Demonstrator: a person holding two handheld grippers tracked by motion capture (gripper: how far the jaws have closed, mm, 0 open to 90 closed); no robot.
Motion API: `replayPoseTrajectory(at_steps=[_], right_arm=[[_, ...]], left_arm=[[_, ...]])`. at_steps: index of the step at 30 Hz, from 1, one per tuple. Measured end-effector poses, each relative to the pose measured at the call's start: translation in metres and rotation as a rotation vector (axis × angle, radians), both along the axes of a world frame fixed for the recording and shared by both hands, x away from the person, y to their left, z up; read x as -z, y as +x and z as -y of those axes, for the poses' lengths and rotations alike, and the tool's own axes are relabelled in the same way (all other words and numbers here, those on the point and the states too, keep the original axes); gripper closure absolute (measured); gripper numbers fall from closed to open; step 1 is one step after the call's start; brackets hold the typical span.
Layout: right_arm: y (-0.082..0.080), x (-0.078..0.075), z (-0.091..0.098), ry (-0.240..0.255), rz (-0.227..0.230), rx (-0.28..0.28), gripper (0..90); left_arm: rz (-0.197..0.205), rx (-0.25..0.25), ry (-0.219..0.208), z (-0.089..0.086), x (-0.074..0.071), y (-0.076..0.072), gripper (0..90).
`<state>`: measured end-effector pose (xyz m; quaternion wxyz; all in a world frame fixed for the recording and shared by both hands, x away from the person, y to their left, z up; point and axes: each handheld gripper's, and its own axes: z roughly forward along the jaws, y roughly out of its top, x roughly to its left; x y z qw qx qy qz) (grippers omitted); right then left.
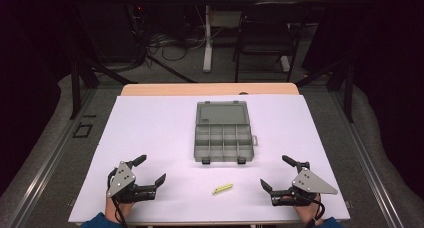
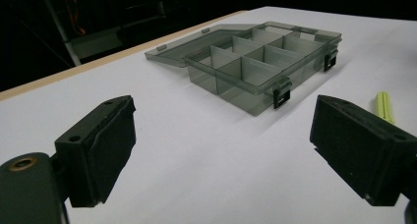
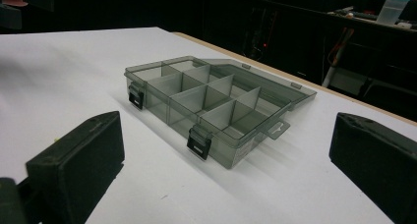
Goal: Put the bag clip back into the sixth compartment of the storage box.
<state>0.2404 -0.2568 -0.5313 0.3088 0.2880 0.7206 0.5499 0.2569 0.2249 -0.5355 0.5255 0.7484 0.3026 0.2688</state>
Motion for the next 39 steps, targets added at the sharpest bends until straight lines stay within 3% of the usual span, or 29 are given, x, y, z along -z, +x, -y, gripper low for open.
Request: replayPoseTrajectory(at_steps=[5,25,39], right_arm=[[0.001,0.0,0.0,-0.001,0.0,-0.001,0.0],[0.001,0.001,0.0,-0.006,-0.004,-0.009,0.0],[0.001,0.001,0.0,-0.007,-0.009,-0.009,0.0]], left_arm=[[0.005,0.005,0.012,0.008,-0.003,0.004,10.2],[-0.048,0.081,0.066,0.045,-0.007,0.017,10.2],[-0.082,0.104,0.102,0.062,-0.009,0.021,10.3]])
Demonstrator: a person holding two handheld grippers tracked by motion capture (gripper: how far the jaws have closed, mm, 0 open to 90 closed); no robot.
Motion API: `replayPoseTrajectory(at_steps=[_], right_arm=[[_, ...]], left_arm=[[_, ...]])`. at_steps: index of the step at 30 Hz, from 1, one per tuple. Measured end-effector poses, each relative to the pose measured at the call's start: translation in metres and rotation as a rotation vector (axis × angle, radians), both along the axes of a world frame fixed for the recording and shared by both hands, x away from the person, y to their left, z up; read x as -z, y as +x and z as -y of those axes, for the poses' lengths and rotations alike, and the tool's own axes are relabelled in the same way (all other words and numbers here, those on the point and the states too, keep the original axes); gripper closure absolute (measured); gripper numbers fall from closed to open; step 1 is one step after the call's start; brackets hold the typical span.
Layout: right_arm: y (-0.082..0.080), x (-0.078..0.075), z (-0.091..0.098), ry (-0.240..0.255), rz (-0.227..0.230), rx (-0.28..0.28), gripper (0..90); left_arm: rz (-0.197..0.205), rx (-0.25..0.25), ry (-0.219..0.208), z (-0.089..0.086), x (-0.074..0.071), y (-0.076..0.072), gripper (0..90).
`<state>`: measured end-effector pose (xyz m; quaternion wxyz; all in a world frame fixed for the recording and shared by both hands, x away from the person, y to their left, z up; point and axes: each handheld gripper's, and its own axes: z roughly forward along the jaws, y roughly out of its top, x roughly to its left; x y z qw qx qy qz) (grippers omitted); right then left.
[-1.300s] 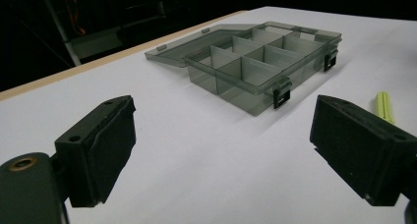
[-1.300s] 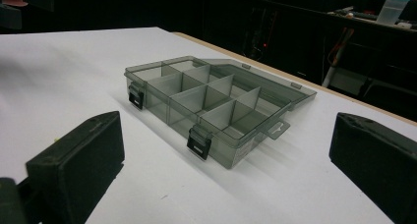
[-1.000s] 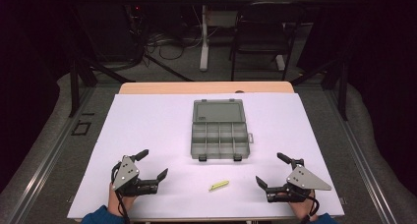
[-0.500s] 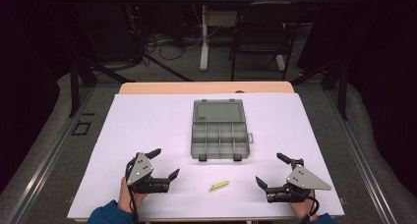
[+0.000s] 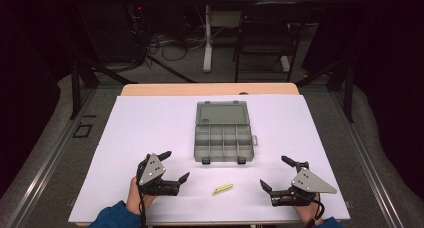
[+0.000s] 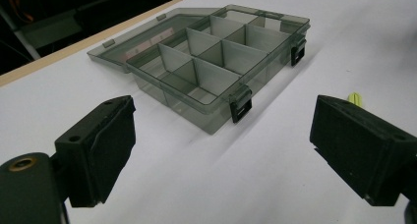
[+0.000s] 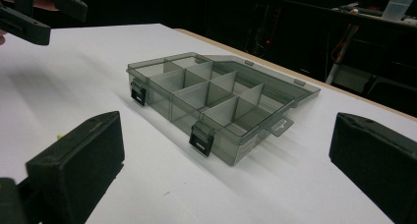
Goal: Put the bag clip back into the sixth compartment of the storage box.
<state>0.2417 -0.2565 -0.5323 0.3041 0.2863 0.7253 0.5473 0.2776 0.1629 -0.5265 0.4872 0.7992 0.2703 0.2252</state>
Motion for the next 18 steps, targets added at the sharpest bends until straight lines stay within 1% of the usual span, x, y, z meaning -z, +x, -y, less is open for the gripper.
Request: replayPoseTrajectory(at_steps=[11,15,16,18], right_arm=[[0.0,0.0,0.0,-0.002,-0.003,-0.002,0.0],[0.0,0.0,0.0,-0.003,-0.005,-0.001,0.0],[0.0,0.0,0.0,-0.003,-0.006,-0.002,0.0],[0.0,0.0,0.0,-0.003,-0.006,-0.002,0.0]], left_arm=[[-0.01,0.024,0.02,0.012,-0.002,0.001,10.3],[-0.017,0.032,0.034,0.017,-0.002,0.002,10.3],[-0.016,0.033,0.048,0.021,-0.002,0.002,10.3],[-0.017,0.041,0.056,0.023,-0.003,0.002,10.3]])
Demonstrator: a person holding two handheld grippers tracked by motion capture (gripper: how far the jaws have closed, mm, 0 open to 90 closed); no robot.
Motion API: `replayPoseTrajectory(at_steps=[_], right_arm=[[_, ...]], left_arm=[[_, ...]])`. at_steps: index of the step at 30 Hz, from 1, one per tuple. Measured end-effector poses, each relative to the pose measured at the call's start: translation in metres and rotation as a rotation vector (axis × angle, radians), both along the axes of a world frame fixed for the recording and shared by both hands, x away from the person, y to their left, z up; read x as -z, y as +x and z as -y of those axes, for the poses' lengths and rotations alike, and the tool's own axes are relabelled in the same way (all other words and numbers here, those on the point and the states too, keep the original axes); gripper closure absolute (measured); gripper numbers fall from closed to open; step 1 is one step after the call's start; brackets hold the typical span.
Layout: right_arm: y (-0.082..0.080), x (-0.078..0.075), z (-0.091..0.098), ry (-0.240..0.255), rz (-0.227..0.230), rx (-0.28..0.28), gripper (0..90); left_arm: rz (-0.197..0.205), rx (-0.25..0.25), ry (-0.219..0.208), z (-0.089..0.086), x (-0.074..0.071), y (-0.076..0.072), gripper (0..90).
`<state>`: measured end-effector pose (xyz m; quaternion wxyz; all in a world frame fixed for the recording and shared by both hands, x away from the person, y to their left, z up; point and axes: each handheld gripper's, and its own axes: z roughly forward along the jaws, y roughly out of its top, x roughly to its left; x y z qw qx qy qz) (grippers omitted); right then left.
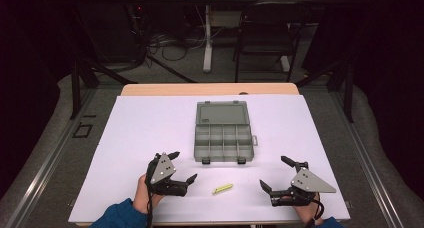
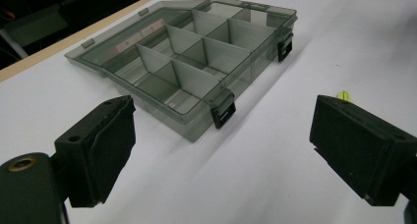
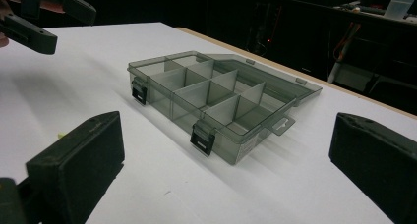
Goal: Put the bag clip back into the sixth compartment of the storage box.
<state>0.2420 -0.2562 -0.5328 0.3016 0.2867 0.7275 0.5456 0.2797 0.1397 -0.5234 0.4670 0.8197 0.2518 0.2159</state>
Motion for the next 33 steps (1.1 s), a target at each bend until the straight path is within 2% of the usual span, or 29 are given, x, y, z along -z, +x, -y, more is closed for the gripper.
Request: replayPoseTrajectory(at_steps=[4,7,11,18,33], right_arm=[[0.0,0.0,0.0,0.0,0.001,-0.001,0.0],[0.0,0.0,0.0,0.0,-0.001,0.0,0.0],[0.0,0.0,0.0,0.002,-0.002,-0.001,0.0],[0.0,0.0,0.0,0.003,-0.005,-0.001,0.0],[0.001,0.001,0.0,0.003,-0.006,-0.004,0.0]], left_arm=[[-0.006,0.008,0.005,0.005,0.0,0.001,10.3],[-0.018,0.018,0.037,0.012,0.0,0.002,10.3],[-0.036,0.028,0.053,0.017,0.001,0.003,10.3],[-0.08,0.044,0.064,0.025,0.002,0.007,10.2],[-0.118,0.07,0.089,0.041,0.004,0.01,10.2]])
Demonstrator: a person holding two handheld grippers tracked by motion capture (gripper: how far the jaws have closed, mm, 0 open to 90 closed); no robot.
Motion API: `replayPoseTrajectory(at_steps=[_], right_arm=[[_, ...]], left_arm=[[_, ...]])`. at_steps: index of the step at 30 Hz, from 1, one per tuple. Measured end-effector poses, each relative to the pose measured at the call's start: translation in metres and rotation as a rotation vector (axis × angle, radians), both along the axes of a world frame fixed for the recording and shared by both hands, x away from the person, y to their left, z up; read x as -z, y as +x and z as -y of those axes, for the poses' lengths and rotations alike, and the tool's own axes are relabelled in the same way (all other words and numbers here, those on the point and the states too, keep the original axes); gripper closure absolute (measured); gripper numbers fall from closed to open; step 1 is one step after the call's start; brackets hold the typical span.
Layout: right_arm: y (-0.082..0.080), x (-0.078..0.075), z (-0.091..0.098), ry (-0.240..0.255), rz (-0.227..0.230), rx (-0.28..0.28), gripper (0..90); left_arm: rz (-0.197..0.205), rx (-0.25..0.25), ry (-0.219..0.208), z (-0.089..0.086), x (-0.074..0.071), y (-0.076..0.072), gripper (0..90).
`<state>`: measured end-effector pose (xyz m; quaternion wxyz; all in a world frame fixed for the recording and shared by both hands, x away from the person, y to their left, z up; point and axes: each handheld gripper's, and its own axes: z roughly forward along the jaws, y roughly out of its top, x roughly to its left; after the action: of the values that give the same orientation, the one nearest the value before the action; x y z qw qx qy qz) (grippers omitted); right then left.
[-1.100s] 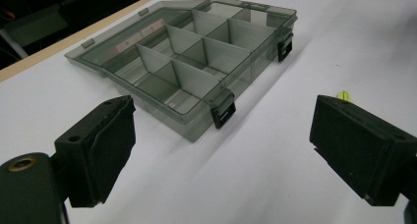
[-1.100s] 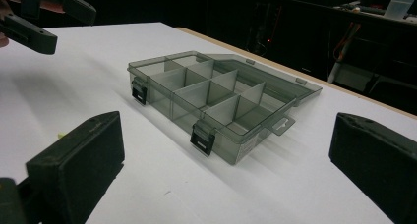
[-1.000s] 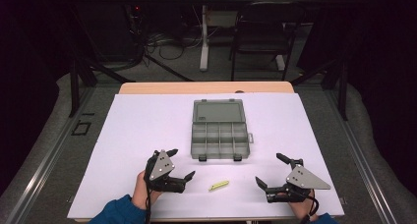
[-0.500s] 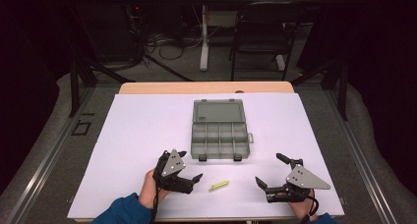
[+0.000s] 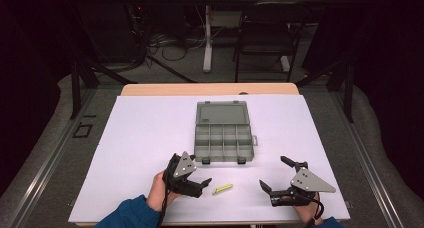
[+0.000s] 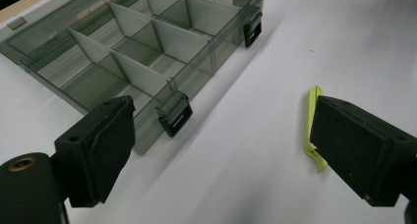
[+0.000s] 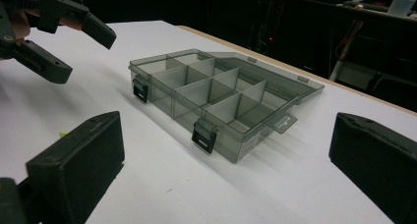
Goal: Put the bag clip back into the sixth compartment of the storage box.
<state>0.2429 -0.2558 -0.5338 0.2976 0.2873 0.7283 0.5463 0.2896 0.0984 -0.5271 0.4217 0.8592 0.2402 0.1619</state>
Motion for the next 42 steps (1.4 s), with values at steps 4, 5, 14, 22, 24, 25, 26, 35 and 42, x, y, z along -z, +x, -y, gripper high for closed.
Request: replayPoseTrajectory(at_steps=[4,5,14,22,24,25,26,35,42], right_arm=[[0.0,0.0,0.0,0.005,-0.002,0.001,0.0],[0.0,0.0,0.0,0.003,-0.002,0.002,0.0],[0.0,0.001,0.0,-0.003,-0.003,0.001,0.0],[0.0,0.001,0.0,-0.011,-0.006,0.001,0.0],[0.0,0.001,0.0,-0.013,-0.005,0.002,0.0],[0.0,0.001,0.0,-0.012,-0.005,0.003,0.0],[0.0,0.001,0.0,-0.012,-0.005,0.003,0.0],[0.0,0.001,0.0,-0.014,-0.006,0.003,0.0],[0.0,0.001,0.0,-0.016,-0.007,0.005,0.0]], left_arm=[[-0.018,0.017,0.015,0.006,0.001,0.0,10.2],[-0.02,0.018,0.018,0.008,0.001,0.0,10.2],[-0.044,0.043,0.047,0.018,0.005,-0.001,10.2],[-0.081,0.058,0.082,0.03,0.01,-0.003,10.4],[-0.086,0.063,0.091,0.033,0.011,-0.004,10.5],[-0.088,0.067,0.098,0.035,0.012,-0.004,10.7],[-0.088,0.067,0.098,0.035,0.012,-0.004,11.2],[-0.092,0.097,0.121,0.047,0.018,-0.009,24.2],[-0.119,0.15,0.124,0.051,0.022,-0.01,43.4]])
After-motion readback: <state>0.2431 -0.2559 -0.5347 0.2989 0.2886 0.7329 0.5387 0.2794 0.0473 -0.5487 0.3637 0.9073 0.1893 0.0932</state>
